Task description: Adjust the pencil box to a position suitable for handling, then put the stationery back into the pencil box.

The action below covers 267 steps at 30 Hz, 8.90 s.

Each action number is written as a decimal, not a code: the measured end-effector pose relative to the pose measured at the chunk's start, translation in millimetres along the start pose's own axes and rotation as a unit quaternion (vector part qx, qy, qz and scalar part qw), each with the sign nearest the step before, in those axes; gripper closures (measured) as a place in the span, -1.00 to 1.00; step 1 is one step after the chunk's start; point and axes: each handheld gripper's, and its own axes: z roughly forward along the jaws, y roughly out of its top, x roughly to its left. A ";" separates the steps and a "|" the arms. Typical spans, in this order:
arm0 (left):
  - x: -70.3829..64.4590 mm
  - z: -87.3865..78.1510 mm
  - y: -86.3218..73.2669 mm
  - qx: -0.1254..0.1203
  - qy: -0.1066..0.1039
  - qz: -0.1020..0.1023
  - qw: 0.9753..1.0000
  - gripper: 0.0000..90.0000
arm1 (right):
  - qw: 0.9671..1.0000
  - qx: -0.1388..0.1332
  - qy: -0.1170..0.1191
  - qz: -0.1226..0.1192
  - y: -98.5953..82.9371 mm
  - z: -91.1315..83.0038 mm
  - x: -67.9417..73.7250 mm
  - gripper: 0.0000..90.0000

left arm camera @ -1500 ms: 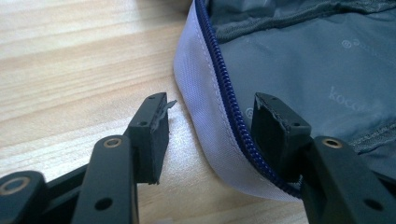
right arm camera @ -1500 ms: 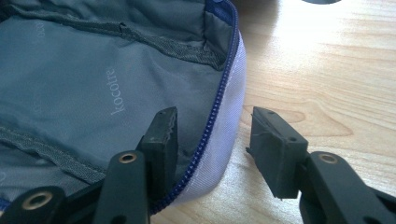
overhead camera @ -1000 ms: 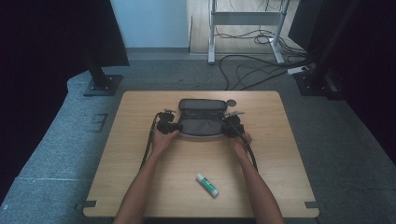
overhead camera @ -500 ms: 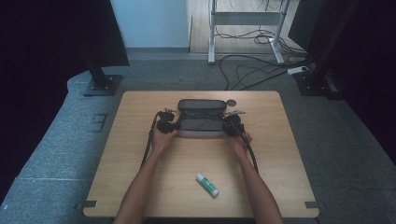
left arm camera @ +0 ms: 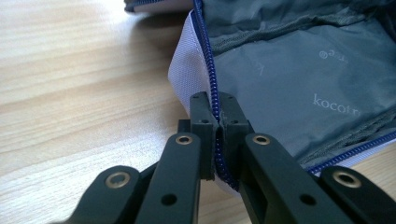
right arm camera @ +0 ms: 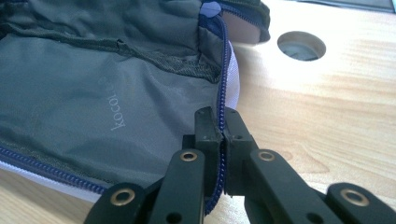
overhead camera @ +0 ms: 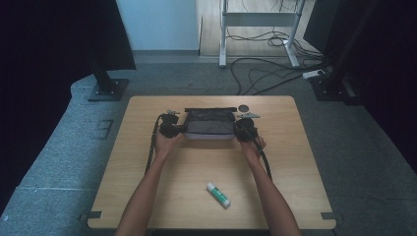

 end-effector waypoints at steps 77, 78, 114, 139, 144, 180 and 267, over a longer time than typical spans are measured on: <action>-25.7 -81.3 -52.9 -0.052 -0.065 0.050 0.995 0.93 | 0.996 -0.055 0.060 -0.045 -38.2 -85.3 27.2 0.92; -24.9 -79.5 -54.2 -0.048 -0.065 0.048 0.996 0.93 | 0.996 -0.051 0.060 -0.044 -40.5 -83.1 27.5 0.92; -22.6 -45.5 -87.7 0.010 -0.036 0.045 0.998 -0.58 | 0.998 -0.041 0.041 -0.035 -81.5 -66.8 27.2 -0.02; -20.0 -95.7 -126.3 -0.043 -0.049 0.042 0.997 -0.47 | 0.991 -0.071 0.109 -0.043 -108.9 -122.3 11.6 -0.11; -16.9 -98.1 -136.0 -0.043 -0.052 0.037 0.997 -0.46 | 0.990 -0.066 0.117 -0.047 -117.5 -130.2 11.6 -0.11; -1.0 -106.3 -156.9 -0.035 -0.053 0.024 0.998 -0.39 | 0.980 -0.048 0.168 -0.098 -137.1 -145.5 43.4 -0.08; 2.4 -106.8 -157.4 -0.034 -0.065 0.009 0.997 -0.39 | 0.967 -0.042 0.206 -0.142 -113.2 -147.9 72.3 0.44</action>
